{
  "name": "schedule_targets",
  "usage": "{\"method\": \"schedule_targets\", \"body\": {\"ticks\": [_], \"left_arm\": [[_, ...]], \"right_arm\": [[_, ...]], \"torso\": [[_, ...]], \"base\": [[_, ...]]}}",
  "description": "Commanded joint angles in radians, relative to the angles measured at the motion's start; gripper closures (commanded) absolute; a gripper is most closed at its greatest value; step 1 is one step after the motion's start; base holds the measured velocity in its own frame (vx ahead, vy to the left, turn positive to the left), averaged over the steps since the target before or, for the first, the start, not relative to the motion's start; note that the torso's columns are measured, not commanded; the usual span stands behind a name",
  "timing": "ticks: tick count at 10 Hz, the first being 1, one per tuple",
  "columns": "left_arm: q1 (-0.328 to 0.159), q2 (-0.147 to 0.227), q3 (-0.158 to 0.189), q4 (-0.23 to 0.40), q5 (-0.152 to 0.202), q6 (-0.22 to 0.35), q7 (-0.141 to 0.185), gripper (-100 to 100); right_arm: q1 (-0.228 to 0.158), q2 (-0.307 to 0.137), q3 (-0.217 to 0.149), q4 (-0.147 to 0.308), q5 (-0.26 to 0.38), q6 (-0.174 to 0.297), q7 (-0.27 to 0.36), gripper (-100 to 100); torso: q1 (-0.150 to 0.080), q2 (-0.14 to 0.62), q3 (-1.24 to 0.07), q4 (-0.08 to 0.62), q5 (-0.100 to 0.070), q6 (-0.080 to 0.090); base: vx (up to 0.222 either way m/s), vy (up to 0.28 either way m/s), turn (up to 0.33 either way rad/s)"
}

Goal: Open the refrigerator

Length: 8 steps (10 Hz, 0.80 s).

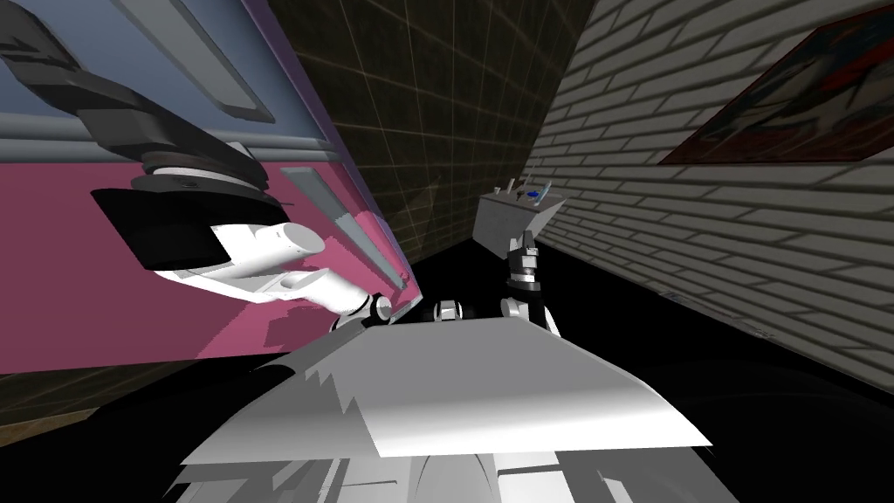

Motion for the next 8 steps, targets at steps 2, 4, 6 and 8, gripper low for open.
{"method": "schedule_targets", "body": {"ticks": [2, 4, 6, 8], "left_arm": [[-0.07, -0.032, 0.037, -0.022, -0.001, 0.093, 0.003, -100], [-0.093, -0.051, 0.05, -0.035, -0.002, 0.13, 0.004, -100], [-0.132, -0.101, 0.071, -0.068, -0.003, 0.179, 0.005, -100], [-0.157, -0.16, 0.085, -0.108, -0.003, 0.211, 0.006, -100]], "right_arm": [[0.0, 0.0, 0.0, 0.0, 0.0, 0.0, 0.0, 0], [0.0, 0.0, 0.0, 0.0, 0.0, 0.0, 0.0, 0], [0.0, 0.0, 0.0, 0.0, 0.0, 0.0, 0.0, 0], [0.0, 0.0, 0.0, 0.0, 0.0, 0.0, 0.0, 0]], "torso": [[0.001, 0.001, 0.001, 0.001, 0.001, -0.001], [-0.001, 0.002, 0.002, 0.0, 0.0, 0.0], [-0.006, 0.0, 0.001, -0.001, -0.002, 0.002], [-0.013, -0.003, 0.0, -0.005, -0.003, 0.007]], "base": [[0.063, -0.075, 0.052], [0.043, -0.065, 0.047], [0.048, -0.065, 0.061], [0.033, -0.065, 0.059]]}}
